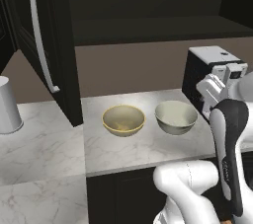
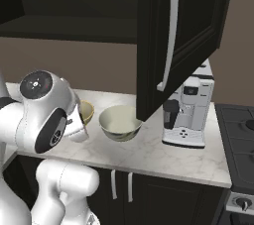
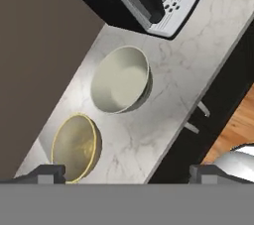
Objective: Open the cabinet. Pick the bowls from the counter and place them in the cabinet. Then close the cabinet.
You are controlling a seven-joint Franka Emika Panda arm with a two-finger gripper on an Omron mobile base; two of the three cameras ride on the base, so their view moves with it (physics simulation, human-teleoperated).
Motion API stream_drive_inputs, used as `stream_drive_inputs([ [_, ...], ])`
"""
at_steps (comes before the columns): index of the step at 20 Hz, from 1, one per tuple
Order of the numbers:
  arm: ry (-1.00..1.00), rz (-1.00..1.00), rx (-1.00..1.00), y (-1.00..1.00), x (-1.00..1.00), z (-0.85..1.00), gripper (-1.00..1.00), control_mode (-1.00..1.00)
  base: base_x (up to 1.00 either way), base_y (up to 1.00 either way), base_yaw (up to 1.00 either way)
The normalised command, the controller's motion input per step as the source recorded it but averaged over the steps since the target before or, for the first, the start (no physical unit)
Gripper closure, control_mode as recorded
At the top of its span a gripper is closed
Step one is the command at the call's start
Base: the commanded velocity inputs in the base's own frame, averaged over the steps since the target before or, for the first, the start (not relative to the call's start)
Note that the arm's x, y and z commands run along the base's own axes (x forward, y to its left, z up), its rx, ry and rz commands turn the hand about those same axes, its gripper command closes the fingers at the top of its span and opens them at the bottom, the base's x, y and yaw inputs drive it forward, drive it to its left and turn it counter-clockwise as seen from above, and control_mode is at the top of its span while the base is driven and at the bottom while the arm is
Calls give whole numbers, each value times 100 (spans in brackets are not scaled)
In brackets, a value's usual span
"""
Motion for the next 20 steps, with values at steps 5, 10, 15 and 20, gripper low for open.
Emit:
stream_drive_inputs([
  [5,18,-17,0,-52,71,-45,-100,-100,0,0,0],
  [10,3,-3,-3,-18,96,-37,-100,-100,0,0,0],
  [15,0,0,0,-33,45,-41,-100,-100,0,0,0],
  [20,-1,0,0,-25,30,-49,-100,-100,0,0,0],
])
